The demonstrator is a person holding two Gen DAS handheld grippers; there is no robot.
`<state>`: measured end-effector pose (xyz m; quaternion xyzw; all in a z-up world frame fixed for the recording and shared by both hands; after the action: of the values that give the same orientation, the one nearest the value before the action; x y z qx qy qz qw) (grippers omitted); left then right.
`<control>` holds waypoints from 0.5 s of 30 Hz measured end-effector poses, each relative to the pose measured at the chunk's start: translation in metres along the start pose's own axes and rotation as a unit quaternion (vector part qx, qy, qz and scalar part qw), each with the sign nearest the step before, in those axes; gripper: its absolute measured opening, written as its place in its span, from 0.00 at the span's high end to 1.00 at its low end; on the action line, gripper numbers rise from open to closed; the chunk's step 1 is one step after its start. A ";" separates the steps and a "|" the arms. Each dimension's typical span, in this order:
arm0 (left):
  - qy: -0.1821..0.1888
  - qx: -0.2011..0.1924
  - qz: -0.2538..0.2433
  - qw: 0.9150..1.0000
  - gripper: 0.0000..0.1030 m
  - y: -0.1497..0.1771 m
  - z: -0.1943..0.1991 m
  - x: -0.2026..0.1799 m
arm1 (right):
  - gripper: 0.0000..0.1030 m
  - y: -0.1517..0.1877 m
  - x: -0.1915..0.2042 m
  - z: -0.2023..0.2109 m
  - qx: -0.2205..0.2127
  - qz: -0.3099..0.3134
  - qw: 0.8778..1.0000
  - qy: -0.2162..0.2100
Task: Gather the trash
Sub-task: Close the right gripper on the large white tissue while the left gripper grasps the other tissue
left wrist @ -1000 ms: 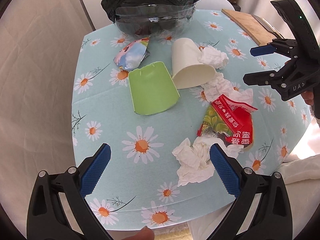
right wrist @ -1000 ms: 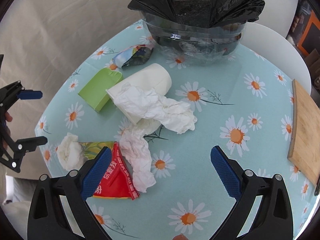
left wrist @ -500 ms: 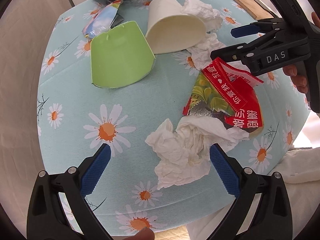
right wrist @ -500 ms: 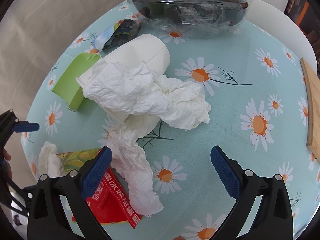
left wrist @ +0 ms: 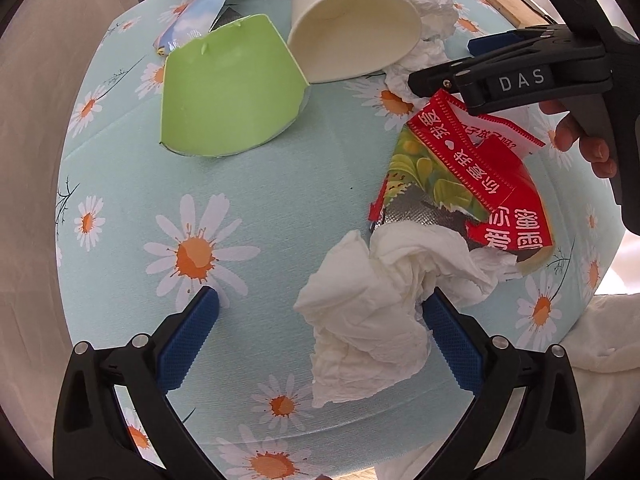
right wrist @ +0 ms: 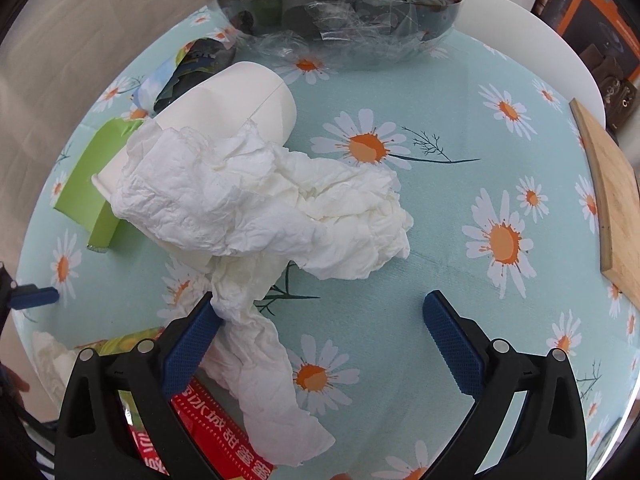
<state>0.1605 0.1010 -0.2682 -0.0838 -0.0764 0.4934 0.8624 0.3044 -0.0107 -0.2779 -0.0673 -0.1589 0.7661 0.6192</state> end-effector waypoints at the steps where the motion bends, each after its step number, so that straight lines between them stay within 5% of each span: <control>1: 0.001 0.001 0.001 1.000 0.04 0.000 0.000 0.000 | 0.06 0.000 -0.001 0.000 0.002 0.001 1.000 -0.001; 10: -0.017 -0.009 0.068 0.997 0.07 -0.007 -0.001 0.008 | 0.13 -0.001 0.000 -0.001 -0.002 0.030 1.000 -0.005; 11: -0.018 -0.013 0.069 0.997 0.17 -0.007 0.002 0.006 | 0.20 0.000 0.002 0.002 -0.006 0.038 0.999 -0.013; 12: -0.016 -0.017 0.070 0.997 0.26 -0.005 0.007 0.004 | 0.49 0.001 0.006 0.008 -0.011 0.052 0.998 -0.020; 13: -0.010 -0.019 0.073 0.997 0.52 0.000 0.012 -0.001 | 0.89 0.002 0.010 0.014 -0.012 0.067 0.997 -0.027; 14: 0.005 -0.018 0.080 0.997 0.74 0.001 0.015 -0.005 | 0.89 0.005 0.012 0.016 -0.001 0.073 0.997 -0.033; 15: 0.015 -0.015 0.089 0.996 0.74 0.004 0.018 -0.008 | 0.90 0.007 0.011 0.018 0.007 0.069 0.996 -0.047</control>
<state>0.1491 0.0978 -0.2516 -0.1107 -0.0626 0.5655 0.8149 0.2898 -0.0037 -0.2618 -0.0383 -0.1774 0.8105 0.5569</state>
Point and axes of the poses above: each gripper's, at about its wrist camera, not at the fingertips, and z roughly against the way its jaws point, x to its left, y to its underside, the point moved 10 cm from there along -z, roughly the way its jaws point, and after that the axes turned 13 degrees about -z, right-handed, at the moved point
